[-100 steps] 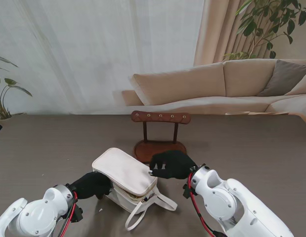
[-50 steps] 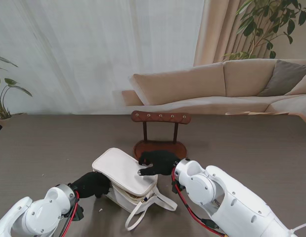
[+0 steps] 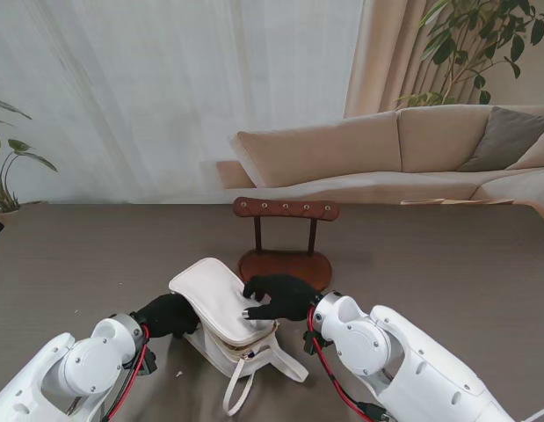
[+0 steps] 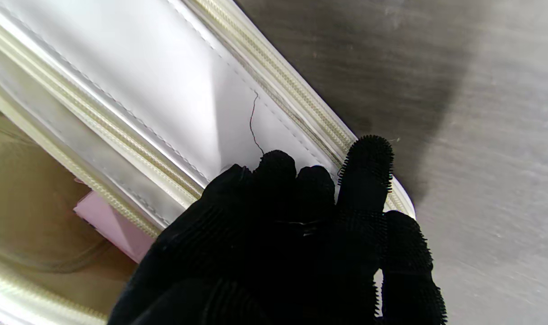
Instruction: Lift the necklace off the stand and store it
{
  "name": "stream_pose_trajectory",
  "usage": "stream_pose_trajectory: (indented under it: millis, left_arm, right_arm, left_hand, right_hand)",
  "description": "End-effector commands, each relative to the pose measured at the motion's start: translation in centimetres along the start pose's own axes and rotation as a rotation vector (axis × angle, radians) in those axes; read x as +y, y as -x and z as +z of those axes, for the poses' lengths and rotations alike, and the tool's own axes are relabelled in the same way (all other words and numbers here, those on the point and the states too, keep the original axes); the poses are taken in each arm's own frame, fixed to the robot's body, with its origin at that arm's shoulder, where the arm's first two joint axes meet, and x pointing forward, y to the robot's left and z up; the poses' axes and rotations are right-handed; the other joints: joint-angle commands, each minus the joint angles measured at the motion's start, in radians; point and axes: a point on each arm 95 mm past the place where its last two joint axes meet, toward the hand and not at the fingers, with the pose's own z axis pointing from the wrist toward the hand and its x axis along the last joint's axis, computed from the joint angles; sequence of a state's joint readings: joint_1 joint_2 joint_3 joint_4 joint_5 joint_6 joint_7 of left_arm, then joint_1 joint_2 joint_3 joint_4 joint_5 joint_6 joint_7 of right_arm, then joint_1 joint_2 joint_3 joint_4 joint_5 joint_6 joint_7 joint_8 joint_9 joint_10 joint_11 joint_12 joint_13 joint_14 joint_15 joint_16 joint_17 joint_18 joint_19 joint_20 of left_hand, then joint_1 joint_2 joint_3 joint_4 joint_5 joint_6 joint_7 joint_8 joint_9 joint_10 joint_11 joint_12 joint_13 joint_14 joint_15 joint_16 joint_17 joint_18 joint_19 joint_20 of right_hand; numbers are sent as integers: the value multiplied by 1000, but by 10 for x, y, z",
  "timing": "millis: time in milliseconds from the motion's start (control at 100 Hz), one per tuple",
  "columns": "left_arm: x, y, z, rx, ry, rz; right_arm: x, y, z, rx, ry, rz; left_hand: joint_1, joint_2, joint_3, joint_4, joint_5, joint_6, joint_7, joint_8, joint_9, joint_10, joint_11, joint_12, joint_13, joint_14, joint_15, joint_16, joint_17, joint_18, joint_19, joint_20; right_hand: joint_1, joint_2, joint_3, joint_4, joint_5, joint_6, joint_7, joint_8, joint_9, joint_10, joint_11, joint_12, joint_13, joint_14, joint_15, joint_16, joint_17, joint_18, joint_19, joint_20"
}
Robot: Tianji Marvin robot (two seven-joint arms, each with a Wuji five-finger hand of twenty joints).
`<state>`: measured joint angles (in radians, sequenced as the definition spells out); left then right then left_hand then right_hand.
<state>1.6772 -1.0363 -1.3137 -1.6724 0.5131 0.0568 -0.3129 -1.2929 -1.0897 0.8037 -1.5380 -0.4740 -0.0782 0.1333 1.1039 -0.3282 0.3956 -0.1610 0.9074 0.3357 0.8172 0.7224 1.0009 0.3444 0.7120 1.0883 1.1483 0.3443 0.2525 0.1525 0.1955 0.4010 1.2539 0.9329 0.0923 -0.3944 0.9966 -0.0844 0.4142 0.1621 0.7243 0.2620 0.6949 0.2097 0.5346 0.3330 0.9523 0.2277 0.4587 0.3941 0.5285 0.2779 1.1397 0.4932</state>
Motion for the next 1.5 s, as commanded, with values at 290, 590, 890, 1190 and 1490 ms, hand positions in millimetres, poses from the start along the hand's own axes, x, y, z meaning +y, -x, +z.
stream_pose_trajectory:
  millis: [290,590,890,1190,1490]
  left_arm:
    - [-24,-8,30,22,2,1]
    - [-29,-7,40,22,-9,37]
    - [-38,-1,43,-10,-38,71]
    - [-39,-5,48,13,-40,82]
    - [-37,4,14,-22,-30,136]
  right_arm:
    - [-35,-8,-2,44,-59,61]
    - [-41,-10,-3,59,-53,84]
    - [-49,-14,0,79,-55,119]
    - [-40,-13,0,74,-5,86]
    - [-4,-20,4,51,140,-82]
  left_hand:
    - [23,34,22,20,-52,-30,45,10,-1,-6,-6,-5,-3,-40,-12,-4,-15,-31,45,-8]
    - [20,34,23,19,-57,-34,47,8,-2,-12,-4,-6,-2,-47,-12,-4,-11,-34,46,-11]
    - [20,33,21,19,-58,-36,50,5,-4,-13,-4,-8,-2,-48,-12,-4,-12,-36,43,-17]
    - [15,35,20,18,-59,-42,54,3,-4,-20,0,-9,0,-54,-11,-3,-7,-38,45,-22]
    - [14,40,15,18,-65,-49,57,0,-7,-28,2,-10,-1,-63,-11,-4,-5,-45,44,-27]
  right_hand:
    - [7,-8,59,9,97,-170,69,37,45,-108,53,24,35,-19,27,-4,-40,9,12,26]
    - [11,-12,64,7,99,-173,67,37,45,-109,51,27,35,-23,27,-5,-38,7,16,24]
    - [17,-17,74,6,108,-170,69,38,50,-107,54,29,40,-27,27,-6,-33,2,19,22]
    - [16,-18,76,4,109,-179,69,39,49,-110,55,29,30,-24,21,-8,-47,11,15,18]
    - [5,-34,45,3,150,-225,55,35,12,-118,46,36,-99,-3,-24,-18,-132,27,-35,9]
